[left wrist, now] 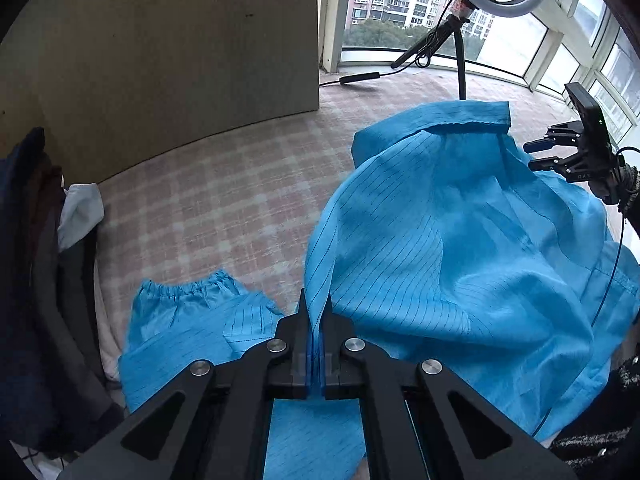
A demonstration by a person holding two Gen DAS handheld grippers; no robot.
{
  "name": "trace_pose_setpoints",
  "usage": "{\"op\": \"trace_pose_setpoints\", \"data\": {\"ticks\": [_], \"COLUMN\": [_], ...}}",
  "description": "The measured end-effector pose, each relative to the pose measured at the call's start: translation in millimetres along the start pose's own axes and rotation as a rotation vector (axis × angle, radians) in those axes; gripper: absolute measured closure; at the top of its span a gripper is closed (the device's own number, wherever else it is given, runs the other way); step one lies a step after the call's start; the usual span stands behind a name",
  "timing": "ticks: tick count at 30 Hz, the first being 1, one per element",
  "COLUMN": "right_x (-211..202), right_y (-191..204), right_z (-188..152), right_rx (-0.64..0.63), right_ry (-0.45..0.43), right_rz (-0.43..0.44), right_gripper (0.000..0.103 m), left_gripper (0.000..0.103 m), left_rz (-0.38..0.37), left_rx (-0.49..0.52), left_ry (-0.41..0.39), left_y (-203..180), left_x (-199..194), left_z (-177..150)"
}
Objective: Fold clothes
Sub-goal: 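Hold the coat with the left tool while the right tool regrasps the coat edge, then raise the coat high with both tools to shake it out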
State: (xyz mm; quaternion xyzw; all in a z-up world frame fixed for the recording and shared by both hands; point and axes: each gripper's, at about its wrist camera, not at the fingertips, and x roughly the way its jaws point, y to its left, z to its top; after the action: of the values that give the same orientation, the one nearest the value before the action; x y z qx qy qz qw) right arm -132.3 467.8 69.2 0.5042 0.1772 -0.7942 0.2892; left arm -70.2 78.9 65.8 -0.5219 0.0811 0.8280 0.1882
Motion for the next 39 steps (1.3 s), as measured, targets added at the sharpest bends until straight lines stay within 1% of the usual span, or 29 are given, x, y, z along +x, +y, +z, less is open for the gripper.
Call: {"op": "trace_pose_setpoints", "data": {"ticks": [3,5,7,8,10,11,12,13,14,18,20,22,24,27,29,33,35,39], "right_x": [1,2,7,10,19,16,13,10,6,-7,-17,-57,-104,-175,-222,-319,-373,-482], "right_y": [0,8,18,22,26,24,22,20,18,10,6,4,12,24,32,66,83,121], "right_z": [-3,2,8,11,15,15,15,15,15,15,15,14,14,14,14,29,39,53], "right_rx": [-0.003,-0.040,-0.095,-0.121,-0.154,-0.142,-0.131,-0.120,-0.109,-0.064,-0.040,-0.005,0.004,0.018,0.025,-0.003,-0.003,0.030], "right_ry": [0.005,-0.015,-0.027,-0.030,-0.012,-0.016,-0.019,-0.022,-0.025,-0.039,-0.052,-0.128,-0.204,-0.318,-0.393,-0.522,-0.595,-0.748], "right_rz": [-0.011,-0.039,-0.074,-0.085,-0.087,-0.080,-0.073,-0.066,-0.059,-0.030,-0.019,-0.048,-0.116,-0.219,-0.288,-0.466,-0.548,-0.685], "right_gripper": [0.064,0.064,0.060,0.057,0.055,0.055,0.058,0.069,0.103,0.102,0.102,0.103,0.103,0.103,0.103,0.103,0.103,0.103], "left_gripper": [0.102,0.102,0.102,0.102,0.102,0.102,0.102,0.102,0.102,0.102,0.102,0.103,0.103,0.103,0.103,0.103,0.103,0.102], "left_rz": [-0.010,-0.016,-0.024,-0.024,-0.024,-0.021,-0.018,-0.016,-0.014,0.009,0.018,0.014,0.014,0.028,0.044,0.080,0.088,0.143], "left_rx": [-0.003,-0.006,-0.006,-0.001,0.008,0.012,0.012,0.009,0.005,-0.004,-0.005,0.003,0.011,0.034,0.069,0.132,0.150,0.196], "left_ry": [-0.008,-0.008,-0.007,-0.007,-0.008,-0.010,-0.011,-0.010,-0.011,-0.053,-0.086,-0.133,-0.183,-0.291,-0.374,-0.544,-0.626,-0.798], "left_y": [-4,-7,-10,-12,-15,-16,-16,-16,-15,-16,-19,-24,-30,-44,-55,-72,-79,-102], "left_x": [4,9,11,12,12,11,11,11,11,-1,-14,-33,-53,-102,-143,-231,-279,-383], "left_z": [2,5,8,9,12,13,13,14,14,13,13,16,19,29,41,70,86,104]}}
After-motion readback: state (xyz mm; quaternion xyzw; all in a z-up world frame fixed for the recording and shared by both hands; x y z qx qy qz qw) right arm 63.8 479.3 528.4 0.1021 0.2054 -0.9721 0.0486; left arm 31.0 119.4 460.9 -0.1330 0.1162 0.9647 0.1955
